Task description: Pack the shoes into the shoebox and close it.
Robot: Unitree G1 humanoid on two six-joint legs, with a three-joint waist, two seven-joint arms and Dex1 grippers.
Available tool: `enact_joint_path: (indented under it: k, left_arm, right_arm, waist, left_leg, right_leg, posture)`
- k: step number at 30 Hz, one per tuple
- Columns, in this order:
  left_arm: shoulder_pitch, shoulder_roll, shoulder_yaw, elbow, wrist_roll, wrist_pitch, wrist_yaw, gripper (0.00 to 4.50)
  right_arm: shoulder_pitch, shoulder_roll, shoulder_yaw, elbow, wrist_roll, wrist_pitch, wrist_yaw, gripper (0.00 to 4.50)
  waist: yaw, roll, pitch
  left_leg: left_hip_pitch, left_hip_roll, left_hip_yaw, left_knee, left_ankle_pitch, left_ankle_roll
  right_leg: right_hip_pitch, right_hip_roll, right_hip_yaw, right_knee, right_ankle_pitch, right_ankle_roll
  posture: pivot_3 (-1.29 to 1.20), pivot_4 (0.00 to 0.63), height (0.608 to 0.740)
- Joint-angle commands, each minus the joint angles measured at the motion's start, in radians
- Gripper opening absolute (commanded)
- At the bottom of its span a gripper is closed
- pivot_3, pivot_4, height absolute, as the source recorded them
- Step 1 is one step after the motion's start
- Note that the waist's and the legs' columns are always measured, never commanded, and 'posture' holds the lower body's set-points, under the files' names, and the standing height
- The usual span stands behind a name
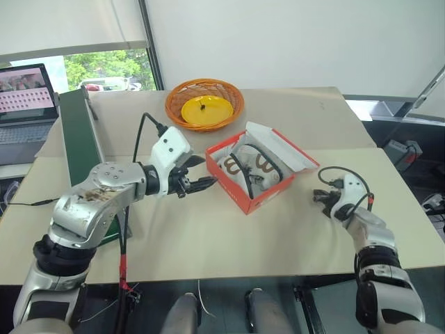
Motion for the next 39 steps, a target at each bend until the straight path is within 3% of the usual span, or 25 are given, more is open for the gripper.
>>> enact_joint_path:
  k: [1,11,18,23,27,31,35,39]
  left_arm:
    - [-0.011,0.005,0.036,-0.048,-0.008,0.014,0.008,3.11]
    - [-0.008,-0.019,0.028,-0.054,0.000,0.019,0.024,3.11]
    - [-0.006,-0.041,0.017,-0.057,0.012,0.018,0.038,3.11]
    - [-0.007,-0.055,0.005,-0.056,0.019,0.014,0.043,3.11]
    - [-0.011,-0.061,-0.005,-0.045,0.032,0.004,0.039,3.11]
    - [-0.022,-0.066,-0.010,-0.025,0.046,-0.006,0.036,3.11]
    - [-0.024,-0.072,-0.010,-0.022,0.050,-0.006,0.039,3.11]
    - [-0.015,-0.077,-0.003,-0.028,0.053,-0.001,0.046,3.11]
  right_arm:
    - [-0.074,0.017,0.014,0.116,-0.009,-0.079,0.001,0.07]
    - [-0.195,0.069,-0.020,0.239,0.047,-0.208,0.048,0.07]
    - [-0.200,0.118,-0.083,0.092,0.160,-0.283,0.130,0.07]
    - [-0.169,0.154,-0.093,-0.063,0.243,-0.190,0.172,0.07]
    - [-0.082,0.168,0.011,-0.331,0.330,0.065,0.317,0.07]
    - [0.057,0.090,0.224,-0.616,0.333,0.327,0.468,0.07]
    - [0.092,0.023,0.323,-0.685,0.253,0.382,0.455,0.07]
    - [0.035,0.021,0.331,-0.658,0.197,0.353,0.385,0.07]
  waist:
    - [-0.004,0.000,0.000]
    - [-0.020,0.000,0.000]
    - [-0.022,0.001,0.000]
    - [-0.021,0.001,0.000]
    - [-0.018,0.001,0.000]
    - [-0.016,0.001,0.001]
    - [-0.013,0.001,0.001]
    - [-0.012,0.001,0.001]
  left_leg:
    - [0.000,0.000,0.000,0.000,0.000,0.000]
    - [0.000,0.000,0.000,0.000,0.000,0.000]
    - [0.000,0.000,-0.001,0.000,0.000,0.000]
    - [0.000,0.000,-0.001,0.000,0.000,0.000]
    - [0.000,0.000,-0.001,0.000,0.000,0.000]
    - [-0.001,0.000,-0.002,0.000,-0.001,0.001]
    - [-0.001,-0.001,-0.002,0.000,-0.001,0.001]
    - [0.001,0.000,-0.002,0.000,-0.001,0.001]
  right_leg:
    - [0.000,0.000,0.000,0.000,0.000,0.000]
    - [0.000,0.000,0.000,0.001,0.000,-0.001]
    - [-0.001,0.000,0.000,0.001,0.000,-0.001]
    - [-0.001,0.000,0.000,0.002,0.001,-0.001]
    - [-0.001,0.000,0.000,0.002,0.001,-0.001]
    - [-0.002,0.000,-0.001,0.003,0.000,-0.001]
    - [-0.002,-0.001,-0.001,0.003,0.000,0.000]
    - [-0.001,0.000,-0.001,0.003,-0.002,0.003]
  posture:
    - [0.00,0.150,0.740]
    - [0.00,0.150,0.740]
    - [0.00,0.150,0.740]
    - [0.00,0.150,0.740]
    - [0.00,0.150,0.740]
    - [0.00,0.150,0.740]
    - [0.00,0.150,0.740]
    - [0.00,0.150,0.740]
